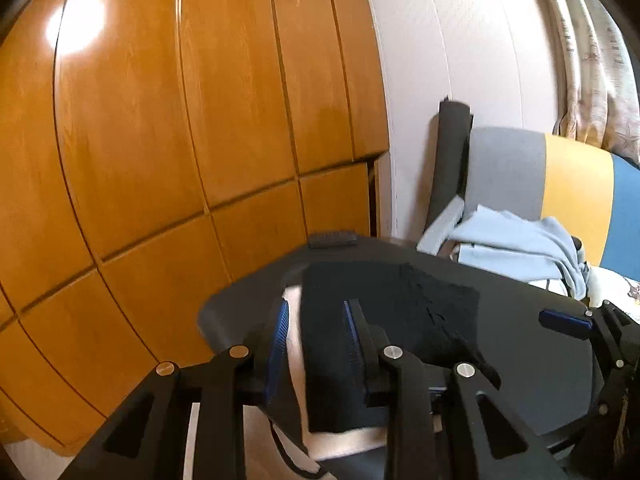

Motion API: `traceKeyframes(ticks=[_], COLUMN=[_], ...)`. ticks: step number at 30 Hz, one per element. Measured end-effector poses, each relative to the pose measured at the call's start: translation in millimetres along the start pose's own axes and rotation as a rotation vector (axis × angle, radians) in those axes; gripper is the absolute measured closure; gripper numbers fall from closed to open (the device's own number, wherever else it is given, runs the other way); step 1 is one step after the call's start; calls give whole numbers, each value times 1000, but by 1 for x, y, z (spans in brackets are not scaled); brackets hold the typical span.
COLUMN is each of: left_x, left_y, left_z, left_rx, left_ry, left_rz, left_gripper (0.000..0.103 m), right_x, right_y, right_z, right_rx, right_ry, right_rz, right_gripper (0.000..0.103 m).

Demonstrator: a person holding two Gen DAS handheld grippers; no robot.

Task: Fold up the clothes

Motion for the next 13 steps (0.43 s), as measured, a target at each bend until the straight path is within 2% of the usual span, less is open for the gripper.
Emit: traceKeyframes(ticks=[7,13], left_x=[26,34], left_y=[-15,-18], left_z=[7,2], left_rx=[-54,-79], left_ry=[-31,-23], left_rz=[-83,-66], left_gripper=[75,75], right_x=[0,10], right_y=[-2,-9], right_z=[-2,1], right_rx=[3,8], right_ry=[7,-3], right_rz=[5,-30], right_gripper=[0,0])
Point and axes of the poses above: each gripper's, at about its wrist camera, not at the fingertips, and x roughly the way its jaws point, z to its right, y to its top, the point moved 9 cm from there along x, roughly the way its jaws point, and after that the axes turned 5 degrees about -x, right-handed, at the moved point
